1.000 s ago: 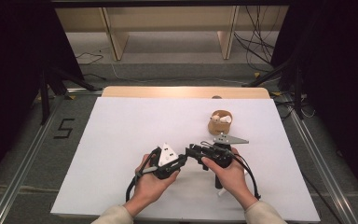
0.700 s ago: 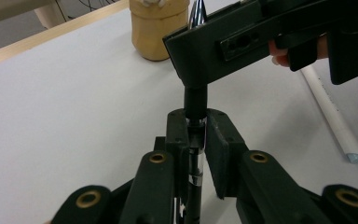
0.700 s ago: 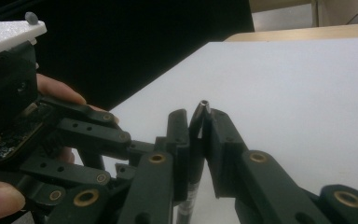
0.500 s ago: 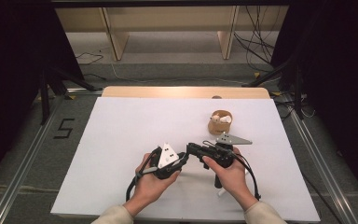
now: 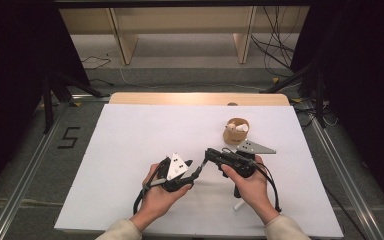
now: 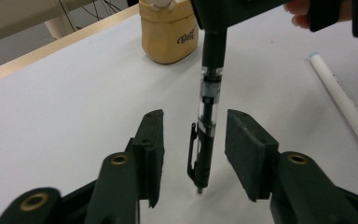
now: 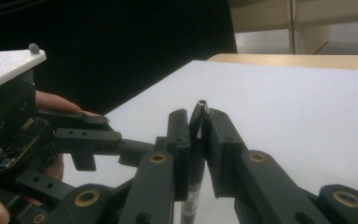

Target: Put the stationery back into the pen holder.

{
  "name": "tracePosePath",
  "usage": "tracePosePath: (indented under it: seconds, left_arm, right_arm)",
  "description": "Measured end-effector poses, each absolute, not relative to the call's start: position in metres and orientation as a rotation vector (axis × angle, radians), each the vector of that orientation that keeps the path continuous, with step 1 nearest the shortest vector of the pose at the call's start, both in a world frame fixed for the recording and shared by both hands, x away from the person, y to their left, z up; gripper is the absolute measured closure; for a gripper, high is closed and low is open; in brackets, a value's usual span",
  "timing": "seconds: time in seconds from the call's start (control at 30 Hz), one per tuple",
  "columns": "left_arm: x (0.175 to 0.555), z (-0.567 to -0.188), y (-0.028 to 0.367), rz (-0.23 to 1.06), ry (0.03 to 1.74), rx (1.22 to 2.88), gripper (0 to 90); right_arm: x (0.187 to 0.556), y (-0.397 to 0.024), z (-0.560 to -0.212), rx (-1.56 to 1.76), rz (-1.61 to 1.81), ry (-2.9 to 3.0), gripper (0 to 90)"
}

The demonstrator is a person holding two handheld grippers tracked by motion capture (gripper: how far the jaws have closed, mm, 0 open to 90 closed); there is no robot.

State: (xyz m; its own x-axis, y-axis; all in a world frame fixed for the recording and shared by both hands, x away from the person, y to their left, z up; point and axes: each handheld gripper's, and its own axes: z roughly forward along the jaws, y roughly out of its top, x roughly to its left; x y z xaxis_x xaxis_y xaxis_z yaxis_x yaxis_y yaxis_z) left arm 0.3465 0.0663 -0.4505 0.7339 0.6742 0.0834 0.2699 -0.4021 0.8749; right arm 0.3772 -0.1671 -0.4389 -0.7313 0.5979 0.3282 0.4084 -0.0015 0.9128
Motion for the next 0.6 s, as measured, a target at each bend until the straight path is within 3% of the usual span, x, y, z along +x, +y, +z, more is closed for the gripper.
tracePosePath:
  seconds: [0.6]
  left_arm:
    - [0.349, -0.455, 0.079, 0.527, 0.766, 2.001, 42.5]
  right_arm:
    - [0.38, -0.175, -0.435, 1.072, 1.802, 2.065, 80.6]
